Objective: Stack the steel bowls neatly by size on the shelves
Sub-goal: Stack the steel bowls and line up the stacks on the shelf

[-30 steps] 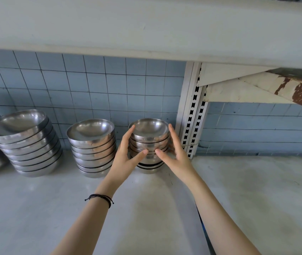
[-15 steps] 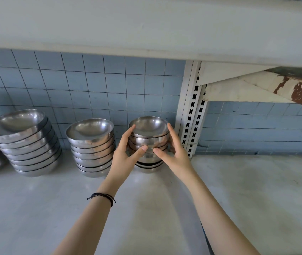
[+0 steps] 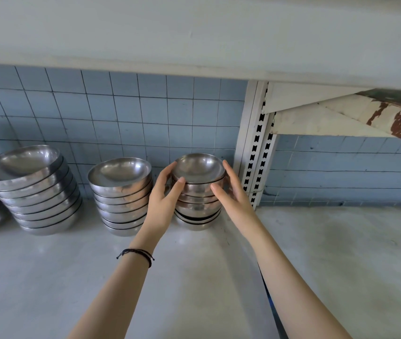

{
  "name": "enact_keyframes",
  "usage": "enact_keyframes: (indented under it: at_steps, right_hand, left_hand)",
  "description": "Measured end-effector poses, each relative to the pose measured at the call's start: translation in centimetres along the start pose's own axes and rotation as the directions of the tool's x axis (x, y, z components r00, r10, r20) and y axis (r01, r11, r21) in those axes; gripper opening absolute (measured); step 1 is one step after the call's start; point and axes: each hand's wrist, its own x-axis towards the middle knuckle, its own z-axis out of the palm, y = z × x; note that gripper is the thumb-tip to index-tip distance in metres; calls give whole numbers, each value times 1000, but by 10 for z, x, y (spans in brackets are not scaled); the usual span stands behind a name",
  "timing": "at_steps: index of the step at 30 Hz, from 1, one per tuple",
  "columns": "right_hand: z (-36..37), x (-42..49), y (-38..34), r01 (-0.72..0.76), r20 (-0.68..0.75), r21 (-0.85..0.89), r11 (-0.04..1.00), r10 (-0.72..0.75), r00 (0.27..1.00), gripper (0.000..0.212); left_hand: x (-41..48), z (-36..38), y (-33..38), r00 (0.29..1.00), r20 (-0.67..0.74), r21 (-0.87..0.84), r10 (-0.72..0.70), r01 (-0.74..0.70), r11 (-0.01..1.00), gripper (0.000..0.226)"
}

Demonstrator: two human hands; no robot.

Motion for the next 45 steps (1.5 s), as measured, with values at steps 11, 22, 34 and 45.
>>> enact_keyframes:
  at_steps: [11, 22, 34, 45]
  right_hand:
    - [1, 7, -4, -7, -13, -66, 998, 7, 1000, 67]
    - [-4, -3, -5, -9, 90, -82, 997, 16, 996, 92]
    - [-5, -9, 3, -5, 102, -111, 994, 17, 995, 109]
    - [-3, -10, 20, -26, 110, -176, 984, 46, 993, 133]
  left_hand:
    - [1, 6, 5, 999, -40, 48, -23, 25, 999, 50]
    - [-9, -6, -10, 988, 129, 77, -89, 79, 994, 93]
    - [-4, -17, -9, 969, 238, 153, -73, 37, 987, 105]
    - [-6, -25, -37, 938, 291, 259, -187, 112, 959, 132]
